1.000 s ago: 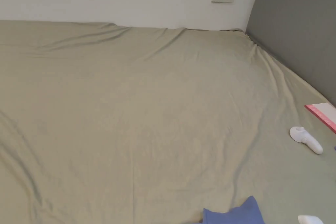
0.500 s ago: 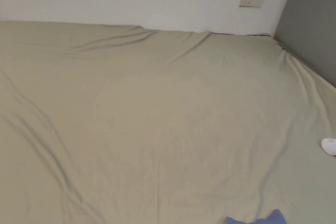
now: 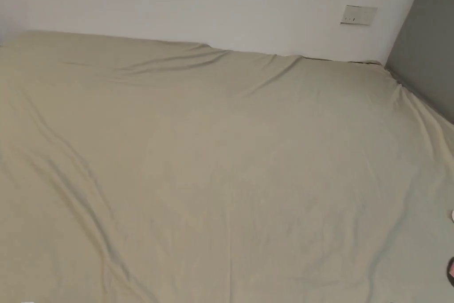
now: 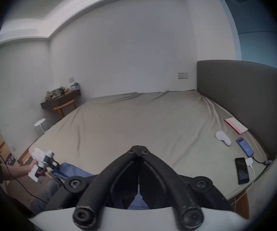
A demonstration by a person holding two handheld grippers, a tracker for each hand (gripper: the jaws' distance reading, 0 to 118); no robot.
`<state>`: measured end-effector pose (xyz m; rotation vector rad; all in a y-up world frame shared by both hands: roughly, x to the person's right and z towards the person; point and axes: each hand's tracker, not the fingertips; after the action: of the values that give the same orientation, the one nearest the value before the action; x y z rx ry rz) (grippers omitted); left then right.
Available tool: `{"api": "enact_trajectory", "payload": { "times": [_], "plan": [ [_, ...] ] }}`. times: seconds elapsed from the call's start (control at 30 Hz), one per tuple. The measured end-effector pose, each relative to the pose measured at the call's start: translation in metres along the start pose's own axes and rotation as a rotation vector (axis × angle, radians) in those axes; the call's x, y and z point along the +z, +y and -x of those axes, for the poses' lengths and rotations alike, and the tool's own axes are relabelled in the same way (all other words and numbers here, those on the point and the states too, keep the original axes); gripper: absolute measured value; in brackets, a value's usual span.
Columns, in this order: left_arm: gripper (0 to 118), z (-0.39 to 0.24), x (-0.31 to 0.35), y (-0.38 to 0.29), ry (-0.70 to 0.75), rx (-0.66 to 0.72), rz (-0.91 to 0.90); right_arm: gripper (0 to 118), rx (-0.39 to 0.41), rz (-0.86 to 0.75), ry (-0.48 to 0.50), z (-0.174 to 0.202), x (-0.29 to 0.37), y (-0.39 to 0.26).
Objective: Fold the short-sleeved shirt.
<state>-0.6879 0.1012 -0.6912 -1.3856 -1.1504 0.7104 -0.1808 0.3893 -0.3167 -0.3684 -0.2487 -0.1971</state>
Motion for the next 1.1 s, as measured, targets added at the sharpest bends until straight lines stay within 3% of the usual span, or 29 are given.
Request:
{"api": "enact_trajectory", "payload": {
  "times": [0.07,0.1,0.17,0.2,0.23,0.33,0.47,0.67,0.87,1.1],
  "plan": [
    [103,0.005,-0.011,0.000,-0.089,-0.026,-0.048,0,0.020,-0.007,0.010,0.012,-0.003,0.002],
    [95,0.006,-0.016,0.003,-0.106,0.006,-0.050,0,0.034,-0.018,0.013,0.018,-0.005,0.002],
    [37,0.012,-0.026,0.006,-0.126,0.053,-0.056,0,0.035,-0.025,0.022,0.027,-0.007,0.003],
    [33,0.011,-0.032,0.001,-0.091,0.040,-0.051,0,0.027,-0.028,0.031,0.031,-0.008,0.002],
    [33,0.009,-0.035,0.002,-0.025,0.022,-0.008,0,0.017,-0.026,0.038,0.034,-0.009,0.001],
    [33,0.005,-0.030,0.002,-0.015,-0.081,-0.001,0,0.020,-0.016,0.029,0.045,-0.013,-0.005],
    [32,0.009,0.001,0.006,-0.022,-0.027,-0.154,0,0.013,0.010,0.024,0.045,-0.017,-0.017],
    [32,0.027,0.043,0.016,0.046,-0.020,-0.193,0,0.017,0.035,0.019,0.054,-0.022,-0.026],
    [32,0.019,0.100,0.028,0.239,-0.029,-0.277,0,-0.005,0.024,0.025,0.060,-0.028,-0.022],
    [32,-0.030,0.214,0.049,0.598,-0.021,-0.444,0,0.009,-0.008,0.061,0.069,-0.034,-0.017]
  ]
}}
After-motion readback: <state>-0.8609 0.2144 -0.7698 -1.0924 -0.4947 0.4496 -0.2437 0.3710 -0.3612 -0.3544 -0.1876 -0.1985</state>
